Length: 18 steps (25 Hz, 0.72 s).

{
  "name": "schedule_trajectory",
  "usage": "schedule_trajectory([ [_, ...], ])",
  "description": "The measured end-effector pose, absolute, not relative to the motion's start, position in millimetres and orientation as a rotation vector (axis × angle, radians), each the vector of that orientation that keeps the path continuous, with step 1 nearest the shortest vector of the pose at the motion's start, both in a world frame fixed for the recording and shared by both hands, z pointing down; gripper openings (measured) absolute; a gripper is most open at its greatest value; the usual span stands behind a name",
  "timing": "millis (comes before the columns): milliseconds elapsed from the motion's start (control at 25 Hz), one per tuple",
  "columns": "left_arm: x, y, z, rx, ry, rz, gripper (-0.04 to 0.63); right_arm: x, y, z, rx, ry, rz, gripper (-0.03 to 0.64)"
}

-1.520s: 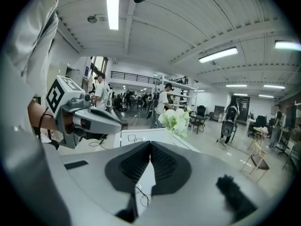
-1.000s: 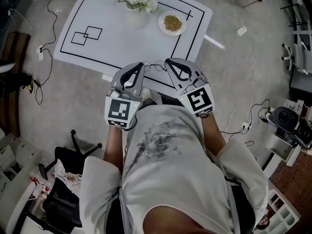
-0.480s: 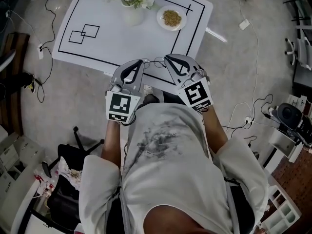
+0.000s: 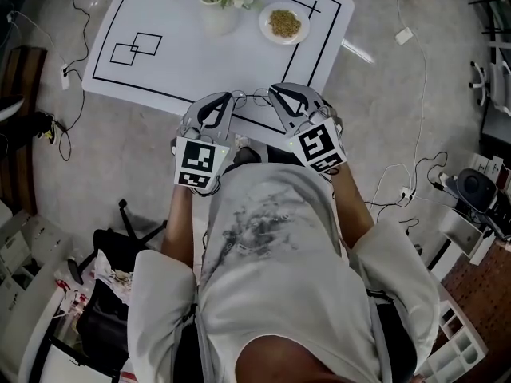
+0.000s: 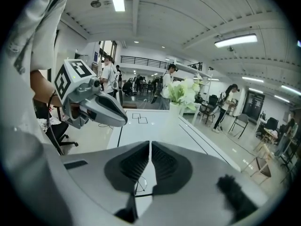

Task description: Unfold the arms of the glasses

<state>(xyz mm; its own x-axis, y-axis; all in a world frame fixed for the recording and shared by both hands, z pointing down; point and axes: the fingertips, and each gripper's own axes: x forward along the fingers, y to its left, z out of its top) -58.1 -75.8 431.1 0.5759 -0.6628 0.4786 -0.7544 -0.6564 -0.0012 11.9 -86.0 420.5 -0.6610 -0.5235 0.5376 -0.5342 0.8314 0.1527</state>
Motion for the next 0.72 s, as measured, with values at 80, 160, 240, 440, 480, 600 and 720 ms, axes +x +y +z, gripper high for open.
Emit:
schedule_trajectory([
  [80,-57.2,-75.9,438.4,2.601,-1.166,0.688,0.011,11.8,-85.9,427.3,0.751,-2.411,0.018,0.017],
  [160,-56.1,-76.0,444.5,2.603,-1.148,0.712,0.011,11.9,-85.5,433.0,0.729,-2.393,0.010,0.017],
  [240,-54.6,-76.6,449.2,2.608,-1.131,0.731,0.011,12.3,-85.4,437.7,0.711,-2.379,0.003,0.017],
  [440,-51.9,-76.6,457.7,2.610,-1.100,0.767,0.018,12.7,-83.7,448.2,0.675,-2.360,0.006,0.017],
  [480,-52.0,-75.6,461.1,2.603,-1.094,0.774,0.020,12.5,-83.6,450.3,0.668,-2.357,0.006,0.017],
  [600,-53.1,-73.9,472.4,2.586,-1.072,0.800,0.023,10.9,-84.1,458.0,0.643,-2.347,0.007,0.017],
  [720,-53.5,-74.9,478.6,2.591,-1.046,0.824,0.029,9.7,-83.5,466.5,0.614,-2.334,0.014,0.018],
])
